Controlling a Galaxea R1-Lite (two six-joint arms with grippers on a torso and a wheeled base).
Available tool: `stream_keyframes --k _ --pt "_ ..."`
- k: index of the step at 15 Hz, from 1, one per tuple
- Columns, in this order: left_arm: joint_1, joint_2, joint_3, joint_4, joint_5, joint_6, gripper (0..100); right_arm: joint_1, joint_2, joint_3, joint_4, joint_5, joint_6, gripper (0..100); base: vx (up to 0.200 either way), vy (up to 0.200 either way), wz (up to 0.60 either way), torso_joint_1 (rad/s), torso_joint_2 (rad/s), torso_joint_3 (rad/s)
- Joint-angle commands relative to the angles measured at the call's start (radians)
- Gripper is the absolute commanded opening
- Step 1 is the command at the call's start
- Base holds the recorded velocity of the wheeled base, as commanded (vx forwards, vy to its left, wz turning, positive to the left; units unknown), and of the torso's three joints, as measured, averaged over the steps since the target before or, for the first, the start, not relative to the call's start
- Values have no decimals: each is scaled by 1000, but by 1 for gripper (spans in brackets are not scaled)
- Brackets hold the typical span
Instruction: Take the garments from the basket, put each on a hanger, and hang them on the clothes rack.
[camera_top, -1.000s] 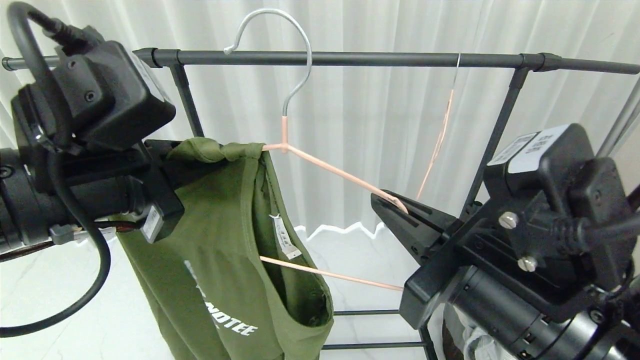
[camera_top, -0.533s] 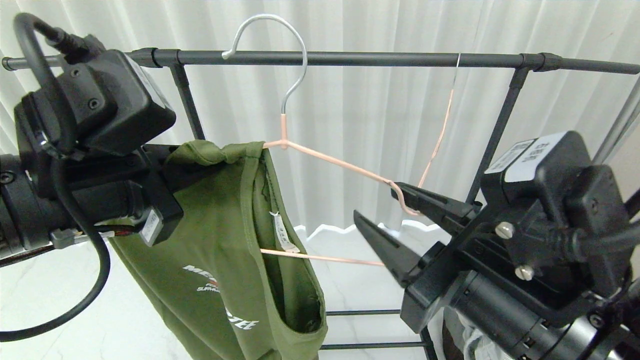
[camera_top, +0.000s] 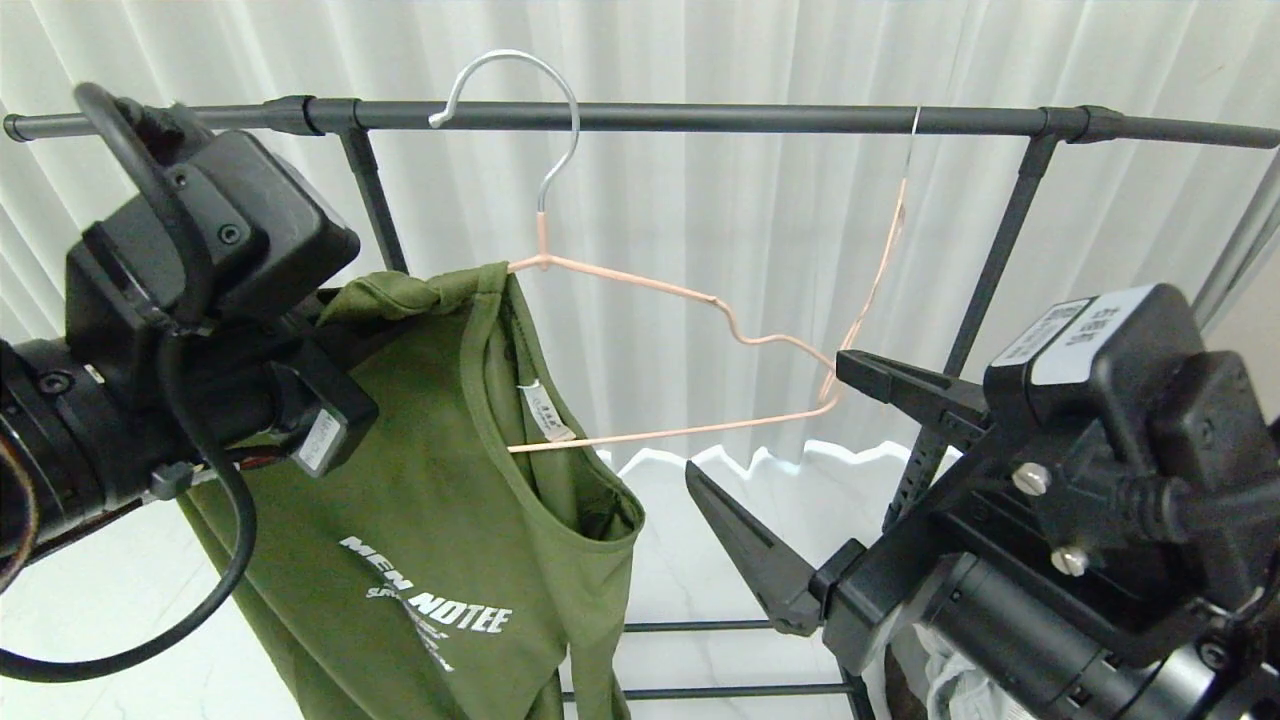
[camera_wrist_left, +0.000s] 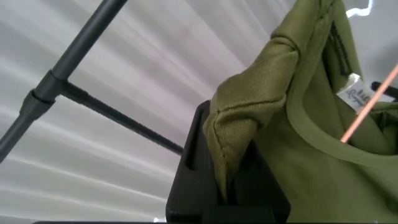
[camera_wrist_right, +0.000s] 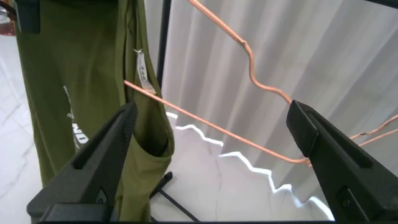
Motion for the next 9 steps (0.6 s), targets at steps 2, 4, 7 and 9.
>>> stream_keyframes --k 2,4,7,9 --pt "-3 8 -14 -6 50 -37 0 1 33 30 0 0 35 100 0 0 0 0 0 0" --pt "-12 6 -28 -6 57 -79 0 3 82 24 0 -1 124 100 0 0 0 0 0 0" --pt "-40 6 -50 -6 64 -120 0 -33 171 15 17 -3 269 100 0 0 0 0 0 0" --pt "-69 3 -50 -6 64 -128 0 -108 231 -36 57 -3 328 100 0 0 0 0 0 0"
